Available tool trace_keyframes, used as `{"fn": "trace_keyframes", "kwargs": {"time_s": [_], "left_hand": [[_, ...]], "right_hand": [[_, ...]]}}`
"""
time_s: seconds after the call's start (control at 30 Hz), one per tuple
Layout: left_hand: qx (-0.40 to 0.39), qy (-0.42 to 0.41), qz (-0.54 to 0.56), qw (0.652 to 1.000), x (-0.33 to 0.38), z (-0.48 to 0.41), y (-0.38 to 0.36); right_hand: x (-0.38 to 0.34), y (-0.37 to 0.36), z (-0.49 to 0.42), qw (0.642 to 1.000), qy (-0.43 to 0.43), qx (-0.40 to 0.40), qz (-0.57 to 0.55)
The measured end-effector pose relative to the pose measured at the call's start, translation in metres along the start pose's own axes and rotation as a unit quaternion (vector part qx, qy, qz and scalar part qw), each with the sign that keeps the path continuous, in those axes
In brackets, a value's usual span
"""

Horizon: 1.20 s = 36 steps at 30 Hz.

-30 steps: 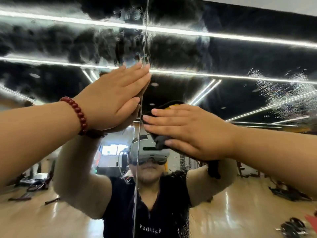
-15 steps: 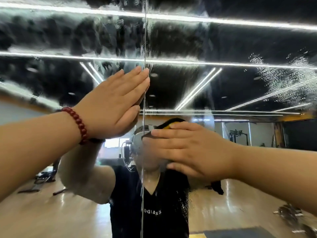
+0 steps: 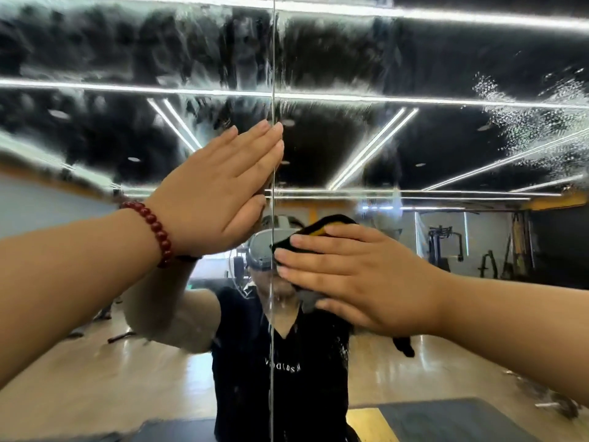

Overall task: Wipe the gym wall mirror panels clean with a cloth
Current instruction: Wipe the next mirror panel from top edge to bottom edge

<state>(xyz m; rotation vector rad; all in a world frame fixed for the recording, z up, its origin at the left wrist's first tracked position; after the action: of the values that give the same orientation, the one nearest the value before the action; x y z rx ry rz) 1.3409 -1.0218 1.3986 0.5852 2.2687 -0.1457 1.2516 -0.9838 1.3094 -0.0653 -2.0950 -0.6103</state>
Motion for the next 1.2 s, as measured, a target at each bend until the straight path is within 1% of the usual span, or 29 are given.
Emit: {"fn": "trace_keyframes", "kwargs": {"time_s": [0.07, 0.1, 0.2, 0.27, 0.33, 0.47, 0.53, 0.6, 0.63, 0.67, 0.77, 0.8, 0.83, 0.9, 0.97, 1.07, 1.13, 1.17, 1.2], "left_hand": [[-0.012, 0.008, 0.008, 1.000, 0.004, 0.003, -0.001], [-0.018, 0.010, 0.011, 1.000, 0.007, 0.005, -0.002], [-0.026, 0.010, 0.013, 1.000, 0.014, 0.013, -0.005], [-0.028, 0.007, 0.008, 1.000, 0.018, 0.017, -0.007], [-0.024, 0.001, 0.000, 1.000, 0.021, 0.019, -0.008], [-0.012, -0.006, -0.008, 1.000, 0.025, 0.024, -0.008], [-0.012, -0.006, -0.006, 1.000, 0.027, 0.026, -0.007], [-0.017, -0.004, 0.001, 1.000, 0.029, 0.028, -0.006], [-0.021, -0.003, 0.007, 1.000, 0.031, 0.030, -0.006], [-0.022, -0.001, 0.015, 1.000, 0.033, 0.032, -0.006], [-0.018, 0.009, 0.032, 0.999, 0.044, 0.042, -0.005], [-0.015, 0.012, 0.036, 0.999, 0.048, 0.046, -0.005], [-0.012, 0.014, 0.039, 0.999, 0.053, 0.051, -0.006], [-0.007, 0.016, 0.038, 0.999, 0.060, 0.057, -0.007], [-0.003, 0.019, 0.036, 0.999, 0.061, 0.061, -0.008], [0.001, 0.021, 0.028, 0.999, 0.062, 0.059, -0.009], [-0.005, 0.017, 0.019, 1.000, 0.064, 0.060, -0.010], [-0.009, 0.014, 0.015, 1.000, 0.065, 0.061, -0.011], [-0.013, 0.009, 0.013, 1.000, 0.067, 0.063, -0.012]], "right_hand": [[-0.002, -0.002, 0.004, 1.000, 0.008, -0.020, -0.020], [0.006, 0.001, 0.001, 0.999, -0.011, -0.018, -0.031], [0.058, 0.032, -0.015, 0.989, -0.130, 0.047, -0.050], [0.079, 0.043, -0.023, 0.981, -0.178, 0.073, -0.041], [0.065, 0.035, -0.024, 0.984, -0.160, 0.071, -0.022], [-0.004, -0.004, 0.003, 0.999, -0.038, 0.016, -0.006], [-0.019, -0.013, 0.015, 1.000, -0.008, -0.006, -0.010], [-0.018, -0.013, 0.015, 1.000, 0.000, -0.018, -0.025], [-0.010, -0.008, 0.010, 0.999, -0.020, -0.011, -0.036], [0.005, 0.001, 0.004, 0.997, -0.058, 0.011, -0.050], [0.053, 0.034, -0.010, 0.975, -0.191, 0.094, -0.071], [0.059, 0.036, -0.013, 0.970, -0.212, 0.098, -0.062], [0.057, 0.032, -0.014, 0.971, -0.215, 0.090, -0.049], [0.030, 0.016, -0.007, 0.982, -0.175, 0.064, -0.025], [-0.015, -0.008, 0.011, 0.994, -0.101, 0.035, -0.016], [-0.073, -0.040, 0.044, 0.999, -0.013, -0.021, -0.022], [-0.086, -0.046, 0.052, 0.998, 0.016, -0.044, -0.032], [-0.081, -0.045, 0.049, 0.998, 0.015, -0.048, -0.035], [-0.069, -0.039, 0.041, 0.998, -0.006, -0.041, -0.037]]}}
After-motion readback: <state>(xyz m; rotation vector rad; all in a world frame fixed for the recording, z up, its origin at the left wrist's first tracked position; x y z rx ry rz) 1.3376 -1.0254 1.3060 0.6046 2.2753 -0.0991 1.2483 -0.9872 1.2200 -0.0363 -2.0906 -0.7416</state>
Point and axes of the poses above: each hand's wrist, its own z-axis away from the middle knuckle, its own y-axis out of the back of the hand, x = y × z, the point moved 10 cm from there along -z, towards the middle knuckle, and after that the axes turned 8 degrees about -z, right-handed, at the moved point
